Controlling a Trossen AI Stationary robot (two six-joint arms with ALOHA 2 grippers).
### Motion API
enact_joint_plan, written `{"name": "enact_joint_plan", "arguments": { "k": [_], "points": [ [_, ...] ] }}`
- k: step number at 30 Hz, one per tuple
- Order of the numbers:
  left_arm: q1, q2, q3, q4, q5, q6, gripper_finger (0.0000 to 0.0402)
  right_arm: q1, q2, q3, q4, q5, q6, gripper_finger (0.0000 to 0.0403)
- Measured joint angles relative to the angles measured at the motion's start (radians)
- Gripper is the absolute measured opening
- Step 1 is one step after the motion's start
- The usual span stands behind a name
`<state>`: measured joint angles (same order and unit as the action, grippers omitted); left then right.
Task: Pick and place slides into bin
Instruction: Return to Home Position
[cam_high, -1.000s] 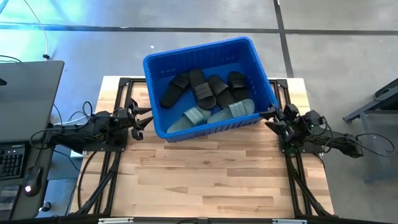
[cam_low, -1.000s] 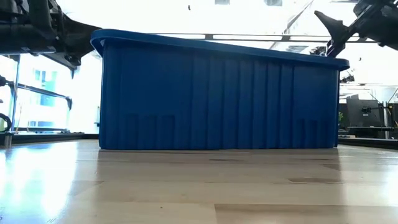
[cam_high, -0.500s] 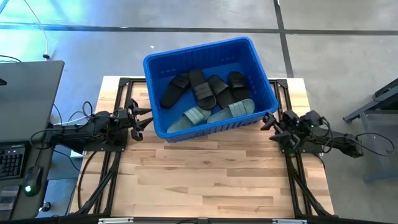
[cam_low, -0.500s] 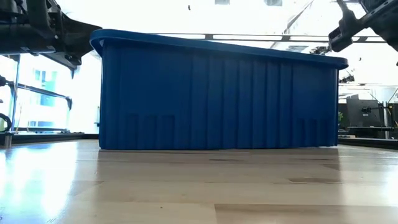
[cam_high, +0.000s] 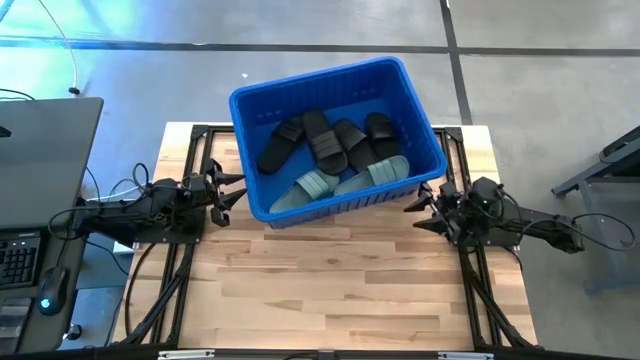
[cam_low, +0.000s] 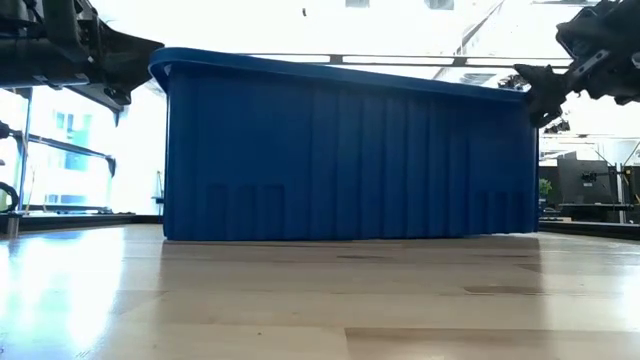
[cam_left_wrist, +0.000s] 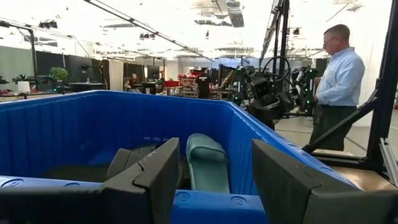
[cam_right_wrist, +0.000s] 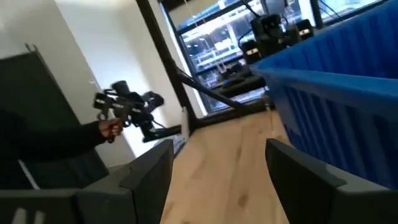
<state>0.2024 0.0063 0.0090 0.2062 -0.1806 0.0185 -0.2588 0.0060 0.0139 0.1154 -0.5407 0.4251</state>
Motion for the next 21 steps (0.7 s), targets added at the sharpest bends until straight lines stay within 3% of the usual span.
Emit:
{"name": "enact_joint_plan", "arguments": {
  "k": [10, 21],
  "points": [
    [0.000, 0.000, 0.000, 0.000, 0.004, 0.003, 0.0184, -0.001, 0.001, 0.002, -0.065, 0.092, 0.002, 0.0245],
    [0.000, 0.000, 0.000, -0.001, 0.004, 0.003, 0.0184, 0.000, 0.001, 0.002, -0.065, 0.093, 0.013, 0.0245]
  ]
}}
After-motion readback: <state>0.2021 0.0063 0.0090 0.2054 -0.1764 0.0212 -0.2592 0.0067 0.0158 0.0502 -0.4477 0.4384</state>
